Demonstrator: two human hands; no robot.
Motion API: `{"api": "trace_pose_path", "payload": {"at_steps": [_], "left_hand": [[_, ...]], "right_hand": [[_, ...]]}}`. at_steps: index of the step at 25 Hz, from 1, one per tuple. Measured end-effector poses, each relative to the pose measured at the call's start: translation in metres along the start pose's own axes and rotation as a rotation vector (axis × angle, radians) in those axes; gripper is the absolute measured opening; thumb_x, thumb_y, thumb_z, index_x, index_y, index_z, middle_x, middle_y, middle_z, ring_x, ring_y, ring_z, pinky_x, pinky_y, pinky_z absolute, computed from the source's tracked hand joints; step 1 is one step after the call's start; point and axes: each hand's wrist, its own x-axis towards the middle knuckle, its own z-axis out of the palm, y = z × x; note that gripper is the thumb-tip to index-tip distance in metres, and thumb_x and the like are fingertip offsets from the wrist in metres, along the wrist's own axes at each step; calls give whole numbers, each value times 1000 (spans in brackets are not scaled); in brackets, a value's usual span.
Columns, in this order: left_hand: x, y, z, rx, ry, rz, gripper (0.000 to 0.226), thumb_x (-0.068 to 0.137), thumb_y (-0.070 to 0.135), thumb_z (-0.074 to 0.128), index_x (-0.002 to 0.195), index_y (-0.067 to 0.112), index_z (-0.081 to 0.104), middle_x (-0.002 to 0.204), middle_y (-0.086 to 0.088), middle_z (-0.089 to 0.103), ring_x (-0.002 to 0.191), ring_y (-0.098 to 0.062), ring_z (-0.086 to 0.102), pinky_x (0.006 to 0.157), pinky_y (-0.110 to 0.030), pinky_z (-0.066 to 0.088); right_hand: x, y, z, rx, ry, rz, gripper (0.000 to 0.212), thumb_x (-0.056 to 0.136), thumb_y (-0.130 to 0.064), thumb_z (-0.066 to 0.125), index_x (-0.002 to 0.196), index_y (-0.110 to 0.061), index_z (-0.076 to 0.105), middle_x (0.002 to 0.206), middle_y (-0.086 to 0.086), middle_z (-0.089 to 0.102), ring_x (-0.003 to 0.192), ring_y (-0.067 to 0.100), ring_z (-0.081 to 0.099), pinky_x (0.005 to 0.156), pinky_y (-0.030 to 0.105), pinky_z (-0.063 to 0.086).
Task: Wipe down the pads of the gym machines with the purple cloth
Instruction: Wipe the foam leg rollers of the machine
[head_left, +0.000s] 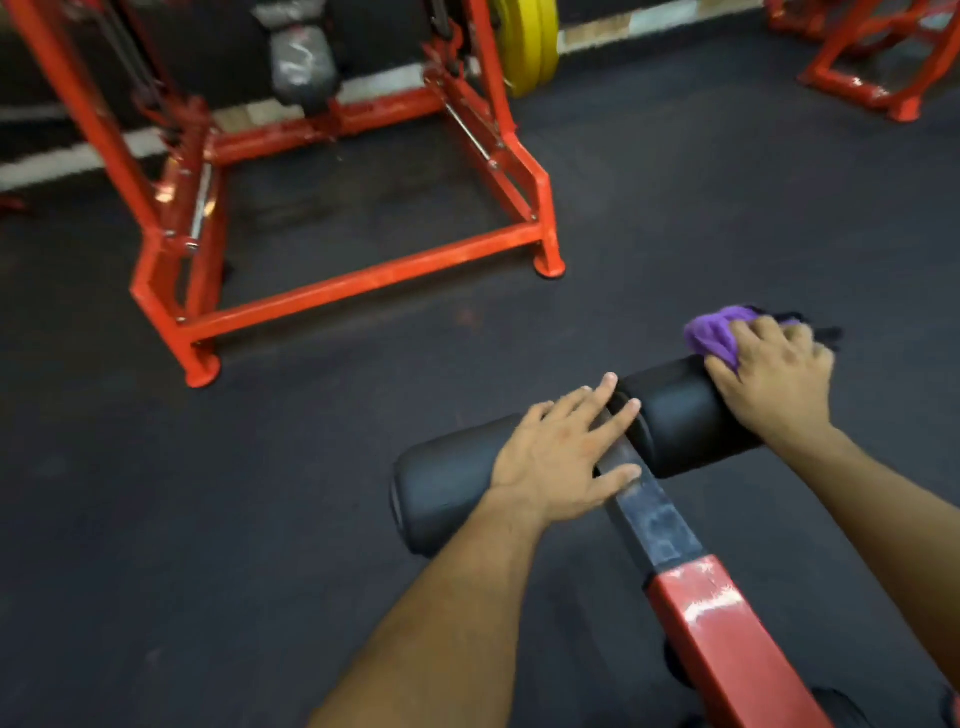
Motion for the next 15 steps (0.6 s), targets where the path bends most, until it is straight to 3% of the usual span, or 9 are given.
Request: {"api": "trace_pose_path", "payload": {"at_steps": [3, 5, 8, 10, 13, 15], "left_hand": [[-60, -22, -9, -29, 178, -444, 70, 102, 67, 21, 162, 33, 28, 172, 4, 18, 158, -19, 18, 123, -51, 23], [-112, -43, 1, -62, 168, -704, 70, 102, 66, 11, 164, 34, 20, 172, 10, 13, 159, -17, 8, 126, -51, 17], [-145, -39, 16, -290, 244, -708, 74, 100, 67, 3, 165, 33, 9, 170, 23, -4, 158, -8, -9, 126, -42, 25], [-144, -34, 27, -329, 351, -691, 73, 100, 67, 3, 165, 34, 8, 169, 26, -9, 156, -4, -11, 126, -33, 19], [-147, -39, 43, -492, 542, -756, 65, 104, 61, 9, 164, 37, 14, 168, 30, -1, 154, 5, 0, 123, -29, 14], [-145, -42, 53, -634, 691, -794, 62, 106, 57, 15, 163, 33, 26, 169, 26, 14, 154, 1, 12, 125, -30, 15]], "right_hand": [[5, -1, -7, -63, -85, 0, 34, 93, -42, 56, 107, -12, 64, 109, 15, 59, 101, 42, 50, 84, 55, 42], [5, -1, -7, -108, -128, 30, 35, 91, -40, 60, 109, -11, 64, 110, 16, 58, 101, 42, 50, 85, 56, 43], [7, -11, -29, -97, -157, -38, 37, 91, -40, 54, 103, -7, 62, 104, 16, 60, 95, 42, 51, 82, 55, 47], [8, -30, -65, 136, -113, -13, 35, 94, -41, 46, 94, -7, 56, 95, 15, 60, 90, 40, 54, 75, 51, 50], [-40, -109, -107, 454, -85, -149, 31, 98, -43, 41, 98, -15, 55, 96, 9, 57, 91, 34, 54, 73, 46, 48], [-94, -166, -90, 380, -122, -421, 35, 93, -46, 43, 112, -20, 58, 111, 8, 58, 100, 35, 55, 81, 49, 46]]}}
